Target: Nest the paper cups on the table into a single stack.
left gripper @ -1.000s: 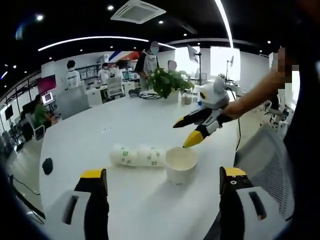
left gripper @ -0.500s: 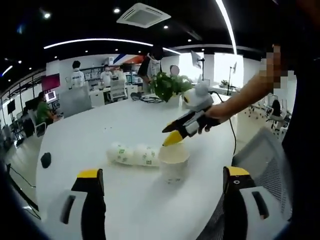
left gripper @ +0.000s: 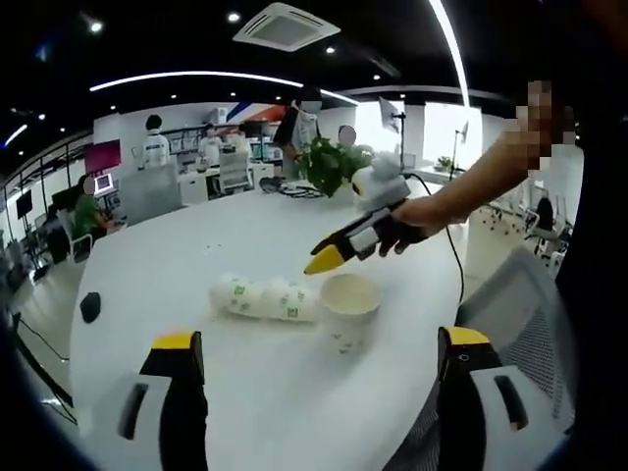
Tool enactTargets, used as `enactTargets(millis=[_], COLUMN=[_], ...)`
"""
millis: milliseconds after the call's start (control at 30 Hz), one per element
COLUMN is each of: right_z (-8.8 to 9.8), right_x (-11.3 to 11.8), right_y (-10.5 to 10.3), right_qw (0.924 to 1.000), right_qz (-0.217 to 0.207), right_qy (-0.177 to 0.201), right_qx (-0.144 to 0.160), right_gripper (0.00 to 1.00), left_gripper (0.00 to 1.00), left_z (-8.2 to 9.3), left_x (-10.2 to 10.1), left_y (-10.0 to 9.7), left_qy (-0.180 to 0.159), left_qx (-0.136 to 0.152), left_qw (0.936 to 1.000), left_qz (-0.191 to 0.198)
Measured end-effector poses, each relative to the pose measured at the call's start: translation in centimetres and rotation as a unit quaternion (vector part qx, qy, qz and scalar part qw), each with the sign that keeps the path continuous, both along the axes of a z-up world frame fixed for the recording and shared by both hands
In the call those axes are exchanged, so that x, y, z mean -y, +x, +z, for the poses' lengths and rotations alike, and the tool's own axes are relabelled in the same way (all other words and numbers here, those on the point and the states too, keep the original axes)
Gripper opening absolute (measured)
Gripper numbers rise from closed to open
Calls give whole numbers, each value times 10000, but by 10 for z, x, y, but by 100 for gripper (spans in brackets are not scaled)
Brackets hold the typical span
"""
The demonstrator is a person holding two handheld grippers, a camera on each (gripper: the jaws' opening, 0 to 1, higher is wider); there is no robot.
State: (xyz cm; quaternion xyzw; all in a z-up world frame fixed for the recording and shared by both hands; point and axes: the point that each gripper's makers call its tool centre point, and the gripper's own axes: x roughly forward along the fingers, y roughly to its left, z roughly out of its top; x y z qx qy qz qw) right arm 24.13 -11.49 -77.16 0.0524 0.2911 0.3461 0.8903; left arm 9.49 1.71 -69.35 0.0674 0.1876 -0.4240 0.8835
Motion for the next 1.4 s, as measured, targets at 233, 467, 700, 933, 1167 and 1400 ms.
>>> enactTargets(millis=[233,467,700,933,1167,1400], right_z=[-15,-29,-40,-44,-50,-56], right_x=[-1,-14,-27,-33,-37,-41], right_y=[5,6,4,4,9,7], right_qw=[9989,9972,9955,9943,9936,9918], right_qz=[171,389,517,607,788,963], right_qy=[-318,-403,-368,-351,-418,-543], right_qx=[-288,-488,-702,-804,-692,-645], right_gripper=[66,63,56,52,52,38], left_gripper=[99,98,96,95,93,91], left_z=[-4,-9,-13,-19,-23,-23], left_x=[-1,-5,-7,-7,-6,-7], left_y=[-1,-1,-1,-1,-1,1], left_qy=[0,58,55,64,78,91], left_qx=[-8,-85,-155,-263,-350,-382], left_qw=[10000,9999,9998,9995,9993,9992], left_qz=[22,81,125,152,107,103])
